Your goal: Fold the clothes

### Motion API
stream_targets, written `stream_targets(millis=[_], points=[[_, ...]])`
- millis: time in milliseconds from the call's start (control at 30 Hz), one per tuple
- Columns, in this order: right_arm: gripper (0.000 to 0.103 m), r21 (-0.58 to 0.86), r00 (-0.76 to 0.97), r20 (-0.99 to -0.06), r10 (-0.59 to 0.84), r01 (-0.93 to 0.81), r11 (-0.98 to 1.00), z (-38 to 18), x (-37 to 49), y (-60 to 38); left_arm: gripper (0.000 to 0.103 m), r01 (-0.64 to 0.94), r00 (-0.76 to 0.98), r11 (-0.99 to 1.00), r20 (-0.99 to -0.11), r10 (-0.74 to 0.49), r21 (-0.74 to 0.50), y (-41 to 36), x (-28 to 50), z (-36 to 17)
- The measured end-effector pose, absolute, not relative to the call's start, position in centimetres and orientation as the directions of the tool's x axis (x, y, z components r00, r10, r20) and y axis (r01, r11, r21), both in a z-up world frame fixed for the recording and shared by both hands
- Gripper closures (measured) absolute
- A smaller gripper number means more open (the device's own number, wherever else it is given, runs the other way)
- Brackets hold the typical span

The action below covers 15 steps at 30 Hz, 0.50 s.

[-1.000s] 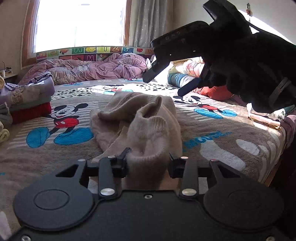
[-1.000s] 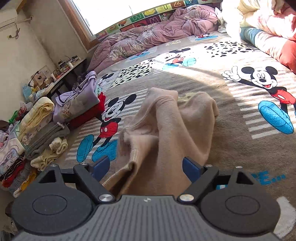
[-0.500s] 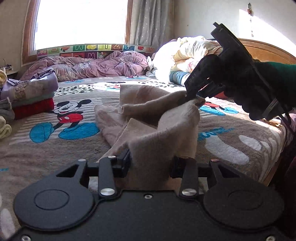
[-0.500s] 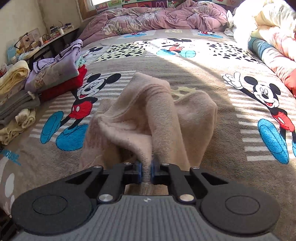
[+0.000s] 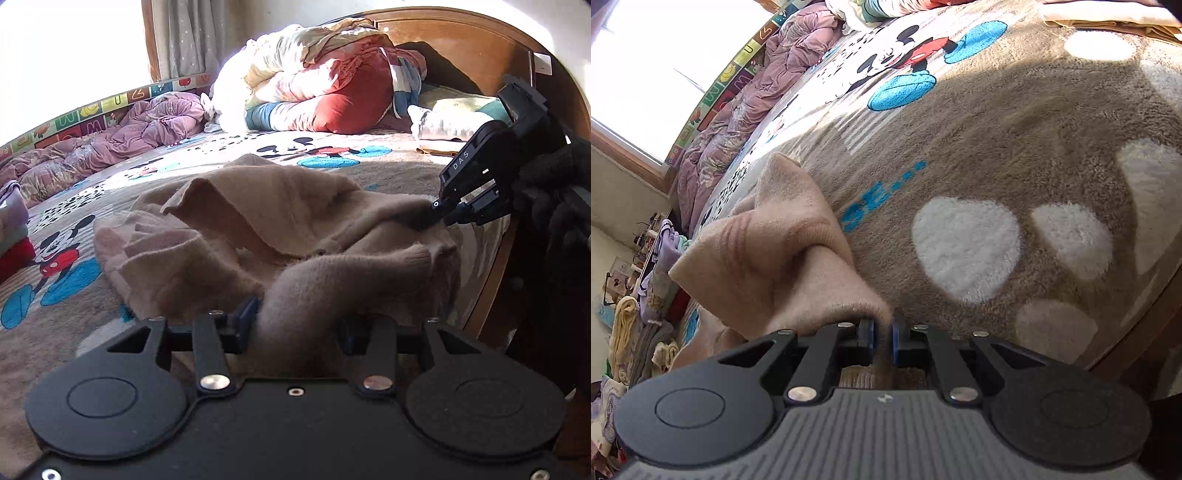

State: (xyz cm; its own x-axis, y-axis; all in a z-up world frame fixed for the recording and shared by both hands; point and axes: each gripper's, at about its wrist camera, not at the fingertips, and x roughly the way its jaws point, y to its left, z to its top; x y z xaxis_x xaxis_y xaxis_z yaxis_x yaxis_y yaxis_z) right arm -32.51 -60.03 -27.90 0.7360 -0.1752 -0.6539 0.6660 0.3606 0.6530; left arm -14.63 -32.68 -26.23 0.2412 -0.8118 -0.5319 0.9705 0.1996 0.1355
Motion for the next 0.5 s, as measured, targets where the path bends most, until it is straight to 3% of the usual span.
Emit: stream_targets(millis=[233,333,500], points=[[0.092,0.644,0.719,-0.675,-0.162,0.682,0.346,-28.6,-35.9,-58.3,0.057,0.998,0.07,0.056,-0.583,-0.81,0.042,-30.5,-14.6,-26.2],[0.091,0.626,0.7,-0.692,-0.176,0.703,0.337,-28.6,-37.3,-58.1,0.054,0.994,-0.048,0.009,-0.516,-0.855,-0.108,-28.3,-13.1,-24.4],[0.09,0.639,0.709,-0.67,-0.219,0.702,0.314,-28.2,-39.8,-58.6,0.047,0.917,-0.036,0.086,-0.297,-0.954,-0.389,-24.9,-8.4,-21.9]])
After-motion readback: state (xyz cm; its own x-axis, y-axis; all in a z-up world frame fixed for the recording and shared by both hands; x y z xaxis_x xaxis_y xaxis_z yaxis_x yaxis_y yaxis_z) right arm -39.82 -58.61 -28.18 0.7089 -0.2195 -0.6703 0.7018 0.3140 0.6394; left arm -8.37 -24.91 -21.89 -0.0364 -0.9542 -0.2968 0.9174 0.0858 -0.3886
